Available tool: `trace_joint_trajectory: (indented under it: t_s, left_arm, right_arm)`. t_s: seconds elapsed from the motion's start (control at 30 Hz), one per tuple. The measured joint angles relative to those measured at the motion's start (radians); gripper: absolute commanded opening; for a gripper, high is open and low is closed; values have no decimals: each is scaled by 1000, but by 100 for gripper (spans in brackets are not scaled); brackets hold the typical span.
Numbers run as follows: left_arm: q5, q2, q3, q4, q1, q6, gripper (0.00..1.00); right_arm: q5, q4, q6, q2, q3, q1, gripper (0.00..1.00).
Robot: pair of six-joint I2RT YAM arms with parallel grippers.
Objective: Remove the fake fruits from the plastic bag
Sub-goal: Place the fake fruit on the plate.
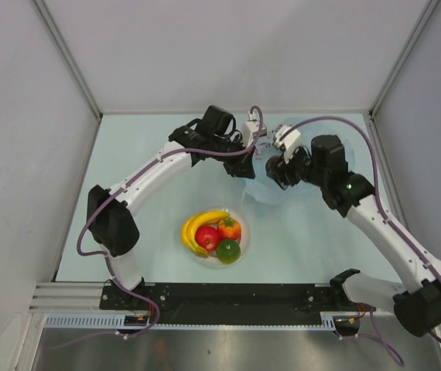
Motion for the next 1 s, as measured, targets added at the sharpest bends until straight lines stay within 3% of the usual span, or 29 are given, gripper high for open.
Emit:
trace_joint_trajectory:
  t_s: [0.13, 0.23, 0.33, 0.5, 0.6, 1.0]
  left_arm:
    - [-8, 0, -6, 45, 0, -55, 0]
    - [-10, 0, -32, 84, -1, -88, 0]
    - [-14, 0, -43, 87, -1, -108, 0]
    - [-37, -2, -46, 89, 1, -111, 0]
    - [-44, -5, -50, 87, 6, -108, 0]
    - [-62, -20, -56, 89, 23, -103, 0]
  right_arm:
    - [-3, -126, -7, -114, -80, 137, 31]
    - [-16, -196, -29, -134, -106, 163, 32]
    - [-30, -240, -61, -120, -123, 211, 33]
    - [-63, -251, -129, -51, -131, 448, 36]
    - [-93, -245, -161, -19, -159, 526, 36]
    - [-68, -87, -163, 130, -273, 477, 36]
